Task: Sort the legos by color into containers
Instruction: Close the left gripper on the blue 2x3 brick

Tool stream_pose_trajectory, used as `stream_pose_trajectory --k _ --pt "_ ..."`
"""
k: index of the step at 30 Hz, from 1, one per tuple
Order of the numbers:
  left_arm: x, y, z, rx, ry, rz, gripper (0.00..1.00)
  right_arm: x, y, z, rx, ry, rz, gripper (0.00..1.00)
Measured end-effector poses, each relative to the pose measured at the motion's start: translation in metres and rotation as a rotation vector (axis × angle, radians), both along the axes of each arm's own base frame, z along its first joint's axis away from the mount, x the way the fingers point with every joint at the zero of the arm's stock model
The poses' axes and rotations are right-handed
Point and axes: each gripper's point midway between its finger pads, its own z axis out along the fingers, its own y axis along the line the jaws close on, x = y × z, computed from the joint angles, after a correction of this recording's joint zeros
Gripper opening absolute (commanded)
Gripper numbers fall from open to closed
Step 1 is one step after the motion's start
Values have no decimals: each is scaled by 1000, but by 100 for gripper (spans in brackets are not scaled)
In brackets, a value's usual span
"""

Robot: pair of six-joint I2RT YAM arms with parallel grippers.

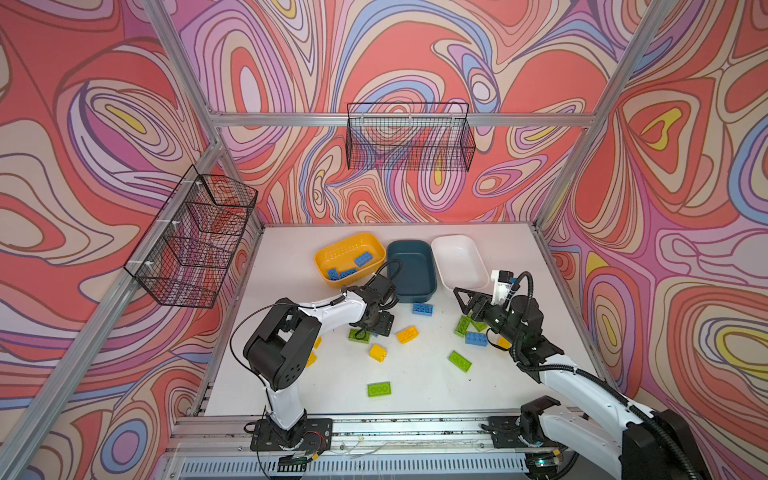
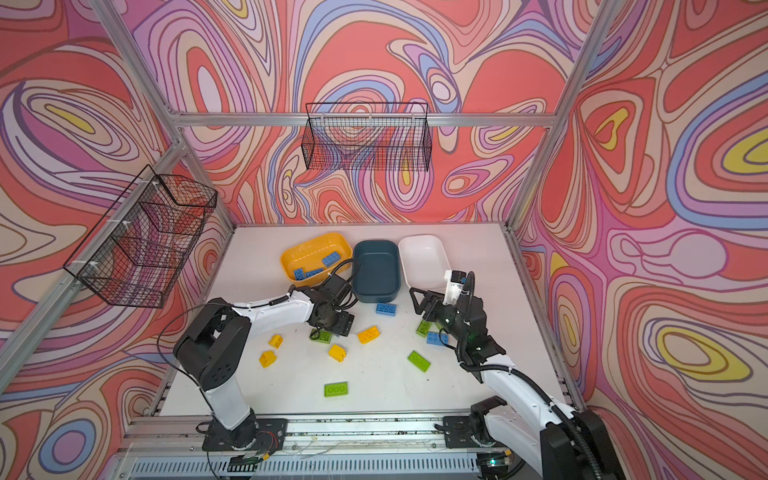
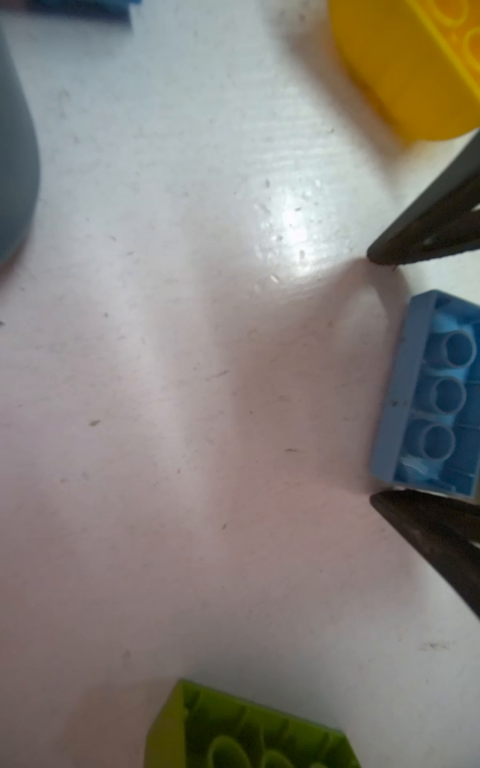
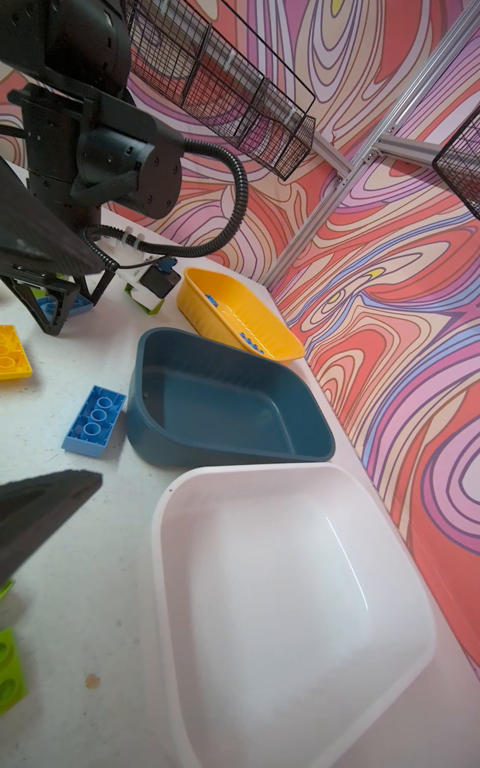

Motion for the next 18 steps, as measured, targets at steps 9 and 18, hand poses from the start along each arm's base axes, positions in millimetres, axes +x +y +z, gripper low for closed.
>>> stream_pose_trajectory --k 9,18 --pt "0 0 -1 6 9 1 79 -1 1 0 3 -5 6 77" --pt "-14 -3 -2 -7 33 -1 77 -2 2 1 6 -9 13 77"
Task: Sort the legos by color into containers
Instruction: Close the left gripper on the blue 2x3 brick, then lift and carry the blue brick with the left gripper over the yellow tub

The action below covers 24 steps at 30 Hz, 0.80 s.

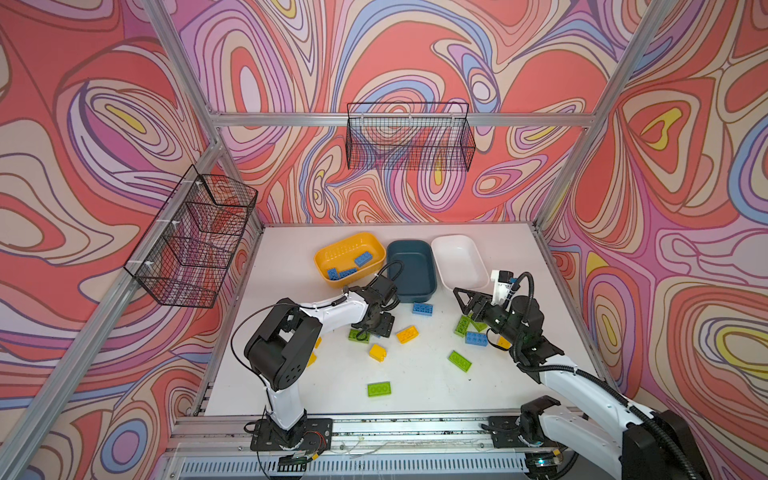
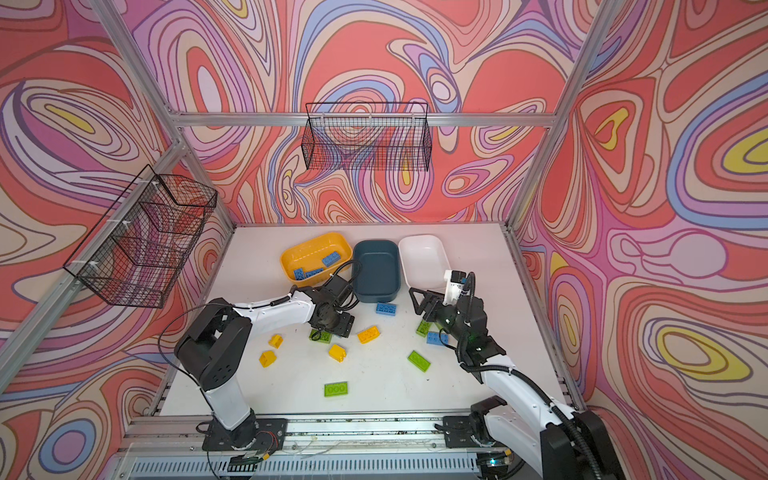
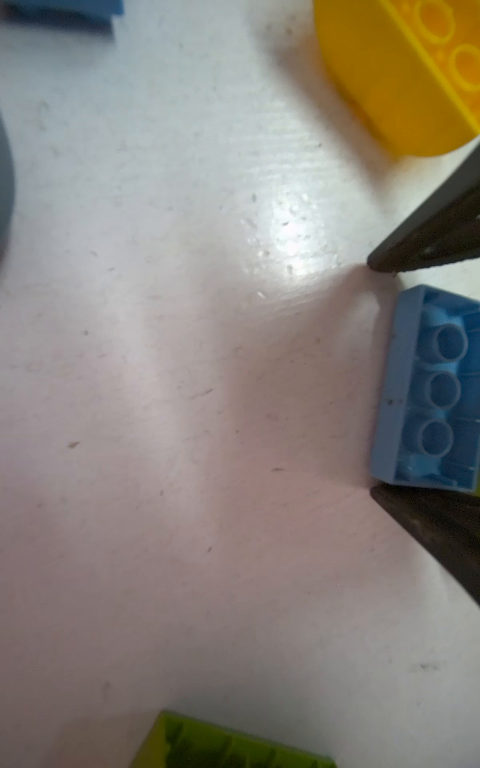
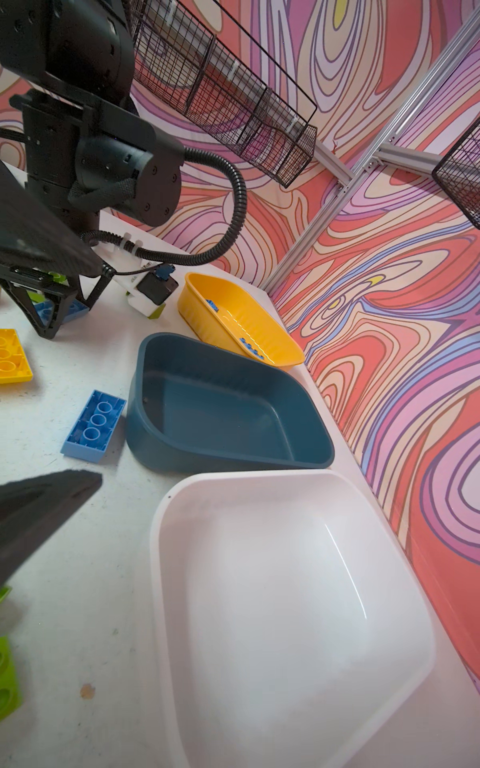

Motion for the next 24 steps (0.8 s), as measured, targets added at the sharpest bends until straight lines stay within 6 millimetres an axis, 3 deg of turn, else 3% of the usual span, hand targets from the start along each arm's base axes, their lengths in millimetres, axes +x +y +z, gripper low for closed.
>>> stream_pose_trajectory --k 10,18,24 --pt "-7 -1 0 1 11 0 59 0 0 -2 -1 2 0 78" --pt "-9 4 4 7 1 22 57 -1 0 -3 -2 4 0 77" --pt "-2 -2 31 -39 -49 32 56 -1 0 -7 -6 9 1 77"
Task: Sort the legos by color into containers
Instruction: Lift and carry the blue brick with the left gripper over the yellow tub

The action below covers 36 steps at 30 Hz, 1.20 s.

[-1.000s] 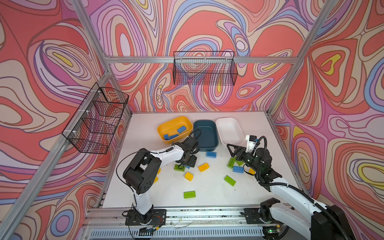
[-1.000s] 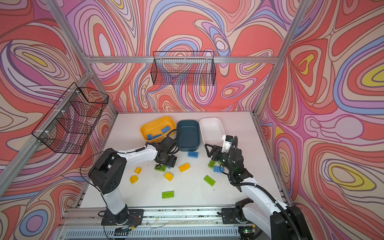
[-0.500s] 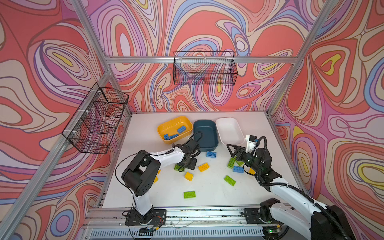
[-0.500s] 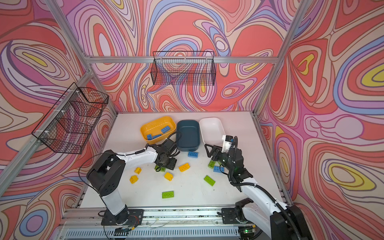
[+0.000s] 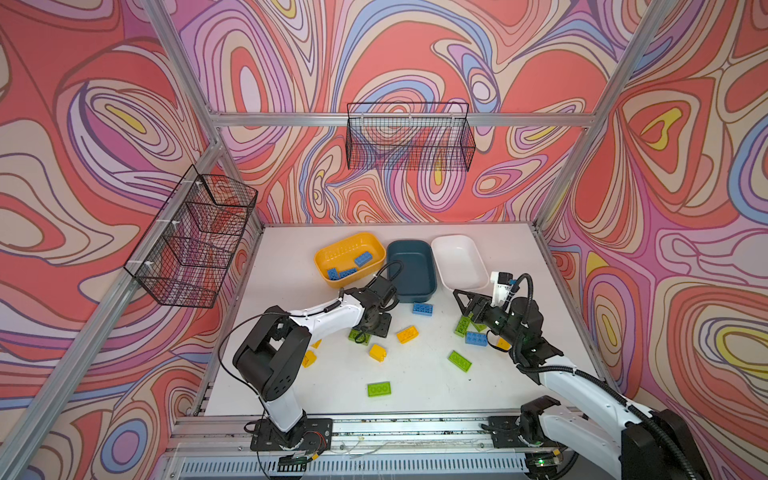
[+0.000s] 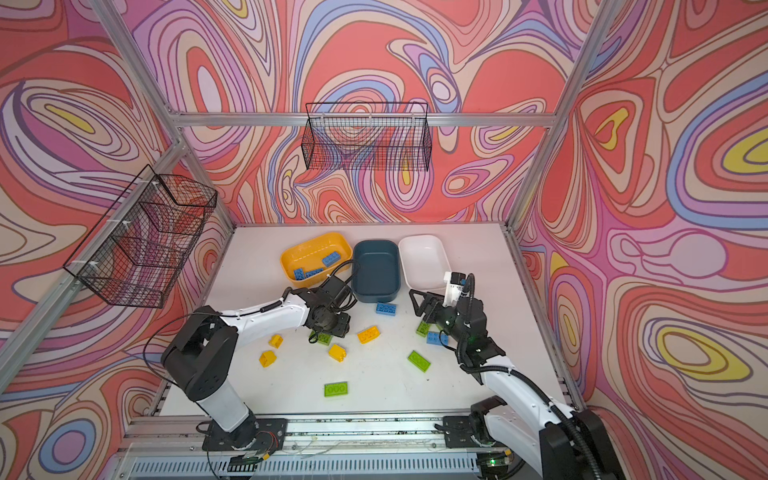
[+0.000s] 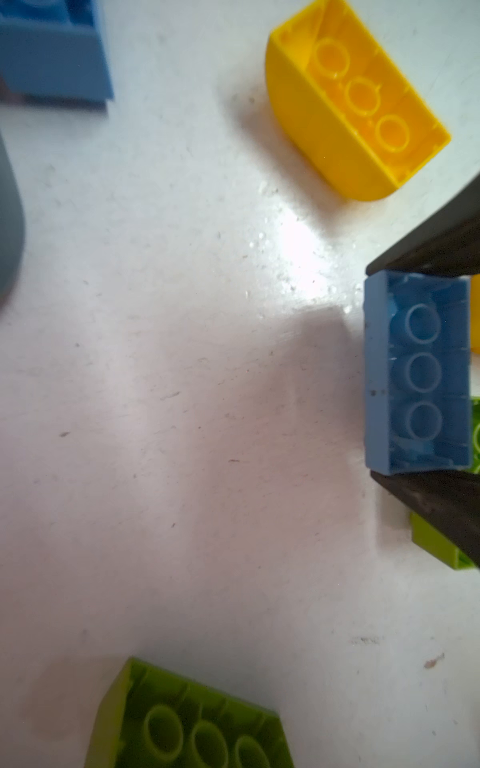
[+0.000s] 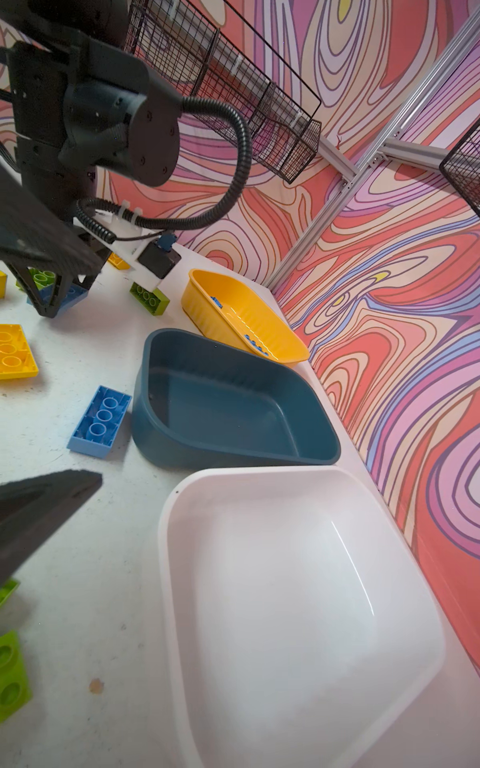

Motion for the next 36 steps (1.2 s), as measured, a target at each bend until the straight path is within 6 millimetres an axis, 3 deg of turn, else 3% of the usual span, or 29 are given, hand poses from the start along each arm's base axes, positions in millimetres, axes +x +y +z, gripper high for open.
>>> stream_pose_trajectory --k 5,8,19,22,26,36 --pt "29 -15 45 -62 -90 -1 56 0 0 -1 -1 1 0 77" --pt "54 -11 75 -95 -147 28 56 0 0 -1 -1 -4 0 77" --pt "140 66 142 -134 -274 206 56 -2 -1 -7 -1 -7 0 77" --pt "164 84 147 -141 -289 247 55 -3 -1 -9 -1 -7 -1 77" --pt "189 104 136 -125 -283 286 55 -2 -1 -9 3 -9 -1 77" --pt "257 104 97 -123 -258 300 55 2 0 -18 0 11 -2 77"
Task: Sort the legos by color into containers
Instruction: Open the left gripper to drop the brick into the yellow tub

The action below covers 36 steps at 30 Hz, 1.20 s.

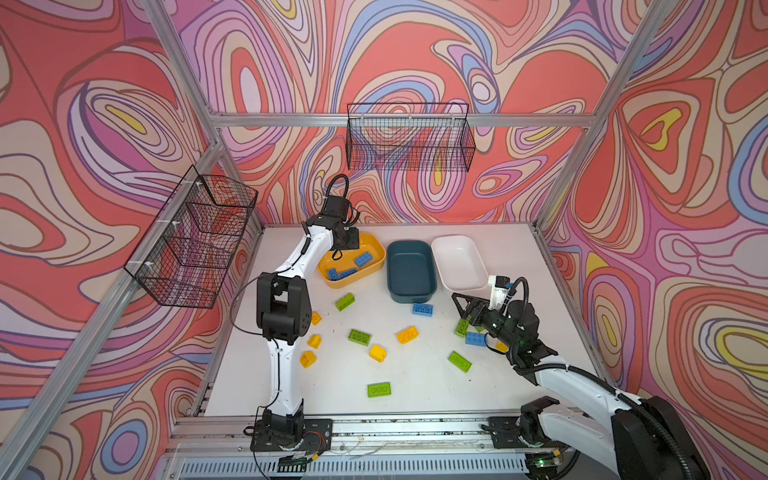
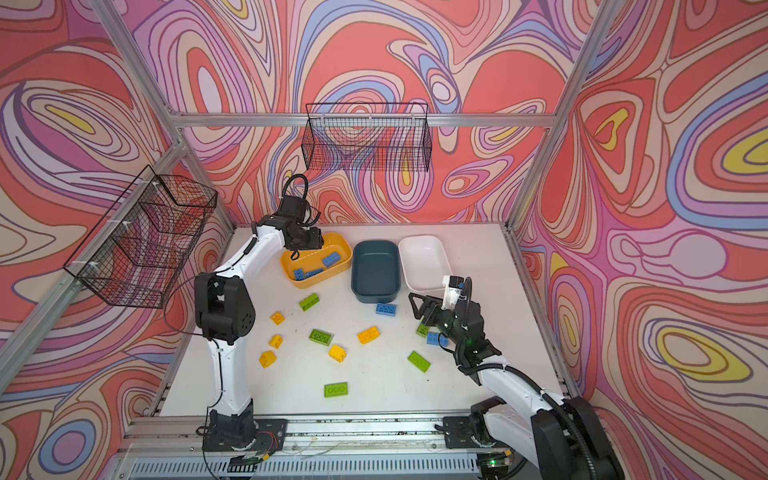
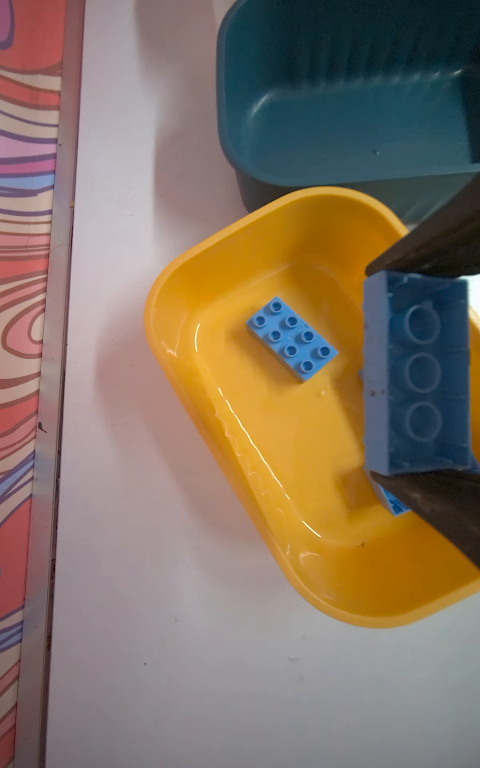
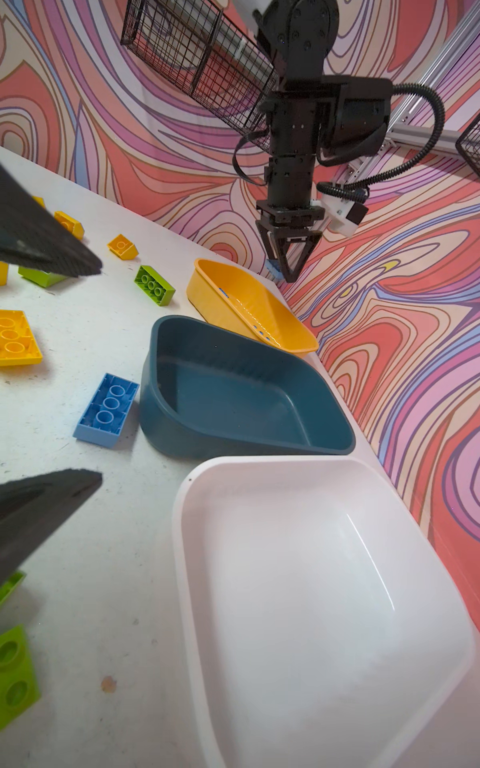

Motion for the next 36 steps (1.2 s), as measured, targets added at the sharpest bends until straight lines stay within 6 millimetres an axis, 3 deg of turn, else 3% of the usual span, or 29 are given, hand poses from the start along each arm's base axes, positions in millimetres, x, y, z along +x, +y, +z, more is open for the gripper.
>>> stream_pose_trajectory --k 5,13,16,21,26,30,36 --pt "19 8 -14 -21 10 14 54 1 0 1 1 -4 0 77" --pt "17 3 -22 -68 36 8 54 1 1 -3 -2 5 0 76" --pt "11 0 -33 -79 66 -3 56 1 0 -4 -6 6 0 76" --pt "2 -3 -47 -97 108 -16 72 -1 0 -10 -59 21 -13 76" --pt "-5 -3 -52 -101 130 -20 87 -1 4 4 -110 -3 -17 79" --pt "-19 -3 -34 -112 118 -26 90 -2 19 16 -166 -18 -5 83" --pt "-55 -2 36 -156 12 -48 91 -10 49 25 -234 -2 25 85"
